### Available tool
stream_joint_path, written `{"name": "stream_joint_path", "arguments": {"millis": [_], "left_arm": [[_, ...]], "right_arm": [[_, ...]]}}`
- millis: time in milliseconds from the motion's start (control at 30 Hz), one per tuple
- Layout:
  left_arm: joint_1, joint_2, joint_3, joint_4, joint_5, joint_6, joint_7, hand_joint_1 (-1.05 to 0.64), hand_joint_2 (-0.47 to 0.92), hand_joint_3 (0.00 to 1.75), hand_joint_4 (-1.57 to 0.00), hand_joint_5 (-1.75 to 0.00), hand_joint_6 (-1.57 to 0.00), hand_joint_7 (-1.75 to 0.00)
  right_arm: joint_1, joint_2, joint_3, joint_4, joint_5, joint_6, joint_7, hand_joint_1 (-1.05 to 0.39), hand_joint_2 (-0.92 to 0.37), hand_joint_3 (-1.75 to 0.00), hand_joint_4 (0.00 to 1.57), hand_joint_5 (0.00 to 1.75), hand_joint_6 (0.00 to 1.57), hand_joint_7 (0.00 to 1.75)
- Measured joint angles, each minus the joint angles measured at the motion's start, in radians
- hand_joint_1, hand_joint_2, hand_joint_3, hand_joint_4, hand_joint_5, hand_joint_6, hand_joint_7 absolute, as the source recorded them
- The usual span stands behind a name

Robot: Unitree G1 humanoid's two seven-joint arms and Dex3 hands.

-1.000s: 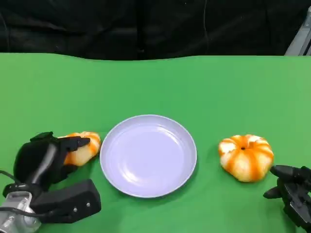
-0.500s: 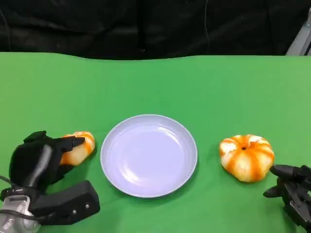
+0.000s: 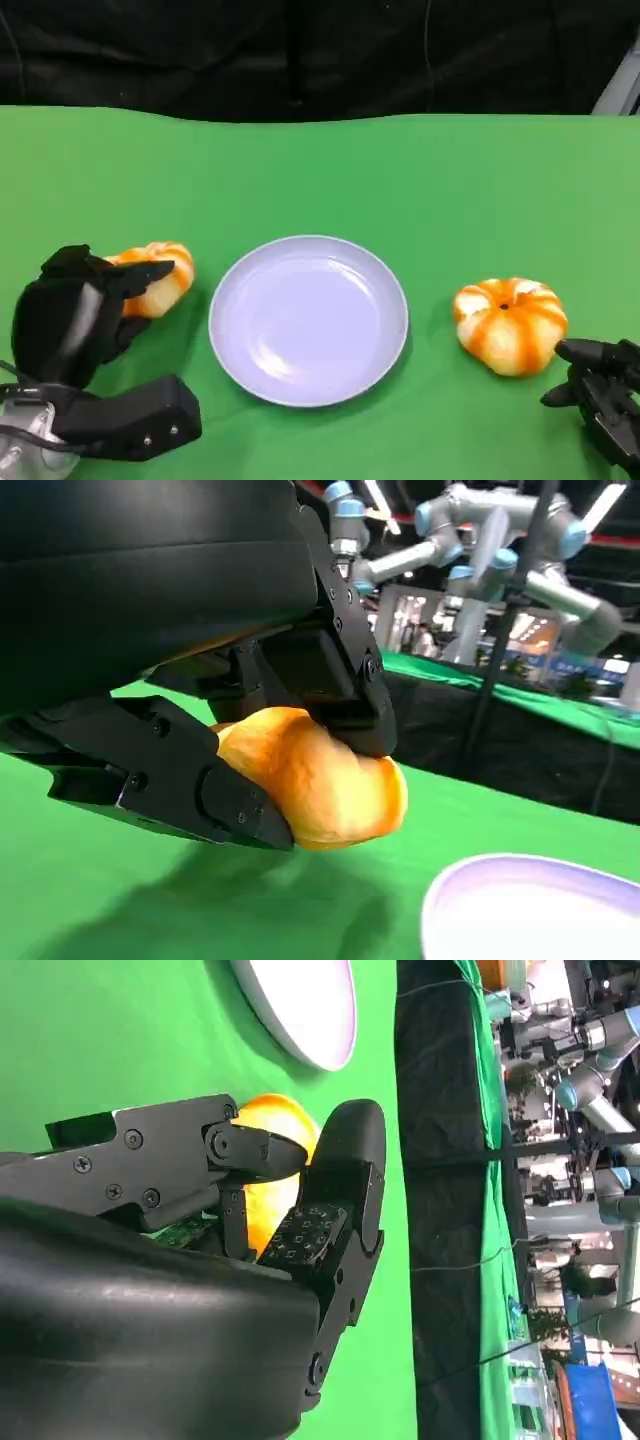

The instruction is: Grasp the bread from the table and place it into the plate.

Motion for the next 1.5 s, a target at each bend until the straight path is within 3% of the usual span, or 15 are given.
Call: {"name": "stream_joint_path", "arguments": {"millis": [100, 333, 567, 900, 1133, 1500], "left_arm": [[0.01, 0.01, 0.003, -0.02, 0.0, -0.004, 0.0, 0.01, 0.88, 0.0, -0.84, -1.01, -1.26, -0.01], [0.036, 0.024, 0.005, -0.083, 0.002, -0.023, 0.007, 0.0, 0.88, 0.0, -0.83, -1.0, -1.25, 0.0], [0.069, 0.026, 0.007, -0.163, 0.018, -0.033, 0.007, 0.02, 0.89, 0.0, -0.92, -0.8, -1.26, 0.0], [0.105, 0.027, 0.014, -0.242, 0.027, -0.067, -0.024, 0.02, 0.89, 0.0, -0.91, -0.81, -1.26, 0.0], [0.13, 0.028, 0.017, -0.306, 0.034, -0.105, -0.05, 0.06, 0.87, 0.0, -0.97, -0.68, -1.28, -0.01], [0.139, 0.004, 0.011, -0.332, 0.047, -0.133, -0.083, 0.09, 0.87, 0.0, -0.97, -0.7, -1.28, 0.0]], "right_arm": [[0.0, 0.0, 0.0, 0.0, 0.0, 0.0, -0.001, 0.0, -0.92, -0.44, 0.67, 1.34, 0.93, 0.63], [-0.01, 0.0, -0.002, 0.008, -0.003, 0.0, -0.003, -0.01, -0.92, -0.43, 0.68, 1.33, 0.92, 0.64], [-0.012, 0.0, -0.002, 0.009, -0.006, -0.001, -0.005, -0.02, -0.92, -0.42, 0.68, 1.33, 0.92, 0.65], [-0.012, 0.0, -0.002, 0.011, -0.007, -0.009, -0.005, -0.02, -0.92, -0.42, 0.68, 1.33, 0.91, 0.65], [-0.013, 0.0, -0.004, 0.017, -0.007, -0.009, -0.004, 0.0, -0.92, -0.43, 0.68, 1.33, 0.91, 0.66], [-0.015, 0.0, -0.006, 0.02, -0.008, -0.011, -0.004, -0.01, -0.92, -0.42, 0.67, 1.33, 0.9, 0.66]]}}
